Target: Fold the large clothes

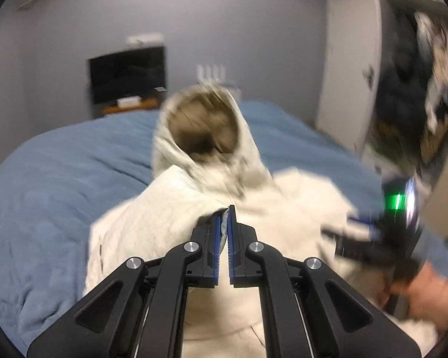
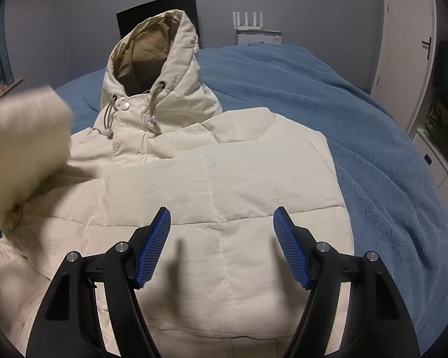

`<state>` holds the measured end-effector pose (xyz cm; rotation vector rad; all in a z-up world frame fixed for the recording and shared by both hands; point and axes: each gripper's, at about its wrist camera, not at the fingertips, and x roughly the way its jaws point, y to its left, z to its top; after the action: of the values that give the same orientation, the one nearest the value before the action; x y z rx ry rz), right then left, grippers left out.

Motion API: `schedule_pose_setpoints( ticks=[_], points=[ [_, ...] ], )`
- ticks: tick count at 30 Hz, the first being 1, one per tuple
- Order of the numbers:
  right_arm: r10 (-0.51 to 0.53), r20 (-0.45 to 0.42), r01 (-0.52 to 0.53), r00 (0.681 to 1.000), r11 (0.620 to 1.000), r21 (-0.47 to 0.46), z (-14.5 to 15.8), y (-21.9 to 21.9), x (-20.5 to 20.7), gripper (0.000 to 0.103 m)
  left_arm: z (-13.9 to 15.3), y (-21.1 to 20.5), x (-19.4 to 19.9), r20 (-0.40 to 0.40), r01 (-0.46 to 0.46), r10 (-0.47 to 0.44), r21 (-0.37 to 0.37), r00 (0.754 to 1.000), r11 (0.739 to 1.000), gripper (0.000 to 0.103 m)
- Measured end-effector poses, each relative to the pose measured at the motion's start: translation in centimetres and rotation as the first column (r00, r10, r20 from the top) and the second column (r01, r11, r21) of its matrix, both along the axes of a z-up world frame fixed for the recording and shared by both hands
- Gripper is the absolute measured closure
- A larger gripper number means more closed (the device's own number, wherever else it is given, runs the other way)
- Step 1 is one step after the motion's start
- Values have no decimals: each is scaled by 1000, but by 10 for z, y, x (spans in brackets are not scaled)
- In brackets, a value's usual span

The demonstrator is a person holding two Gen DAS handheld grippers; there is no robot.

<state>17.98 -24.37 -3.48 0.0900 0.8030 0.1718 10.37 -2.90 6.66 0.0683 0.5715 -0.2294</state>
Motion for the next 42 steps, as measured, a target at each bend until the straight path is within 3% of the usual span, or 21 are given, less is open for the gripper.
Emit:
schedule_pose_setpoints(
  ticks=[4,8,11,13,15,23,29,33,36,39,42],
  points=[
    [-10,-14,10,1000,1000,14,-3,-4,2,35,-34,-27,-3,-62,78,-72,106,996,991,99],
    [-12,-22,13,1000,1000,18,-4,-4,3,35,-59,-29,7,-164,152,-138,77,977,985,97],
    [-16,-24,16,1000,1000,18,-5,-5,2,35,-68,-26,16,-207,190,-183,14,961,982,82],
    [-19,-27,19,999,1000,19,-5,-5,2,35,-66,-27,10,-193,219,-216,-9,957,976,59],
    [-23,-31,23,999,1000,20,-6,-6,2,35,-59,-28,2,-168,233,-230,-2,959,973,46],
    [-10,-16,10,1000,1000,14,-1,-4,-4,35,-41,-13,-7,-178,216,-224,-62,958,974,45],
    [20,28,-20,999,1000,4,11,2,-14,35,-61,7,14,-316,163,-212,-175,925,971,51],
    [44,52,-42,998,999,-25,16,9,-21,35,-69,22,17,-392,122,-202,-219,897,968,33],
    [59,66,-57,996,997,-45,18,14,-24,35,-66,35,13,-395,92,-167,-204,904,975,33],
    [82,87,-77,993,995,-62,22,21,-30,35,-54,57,4,-352,53,-124,-204,928,977,33],
    [128,125,-117,984,989,-92,32,35,-42,35,-48,82,4,-324,-46,-13,-172,946,984,33]
  ],
)
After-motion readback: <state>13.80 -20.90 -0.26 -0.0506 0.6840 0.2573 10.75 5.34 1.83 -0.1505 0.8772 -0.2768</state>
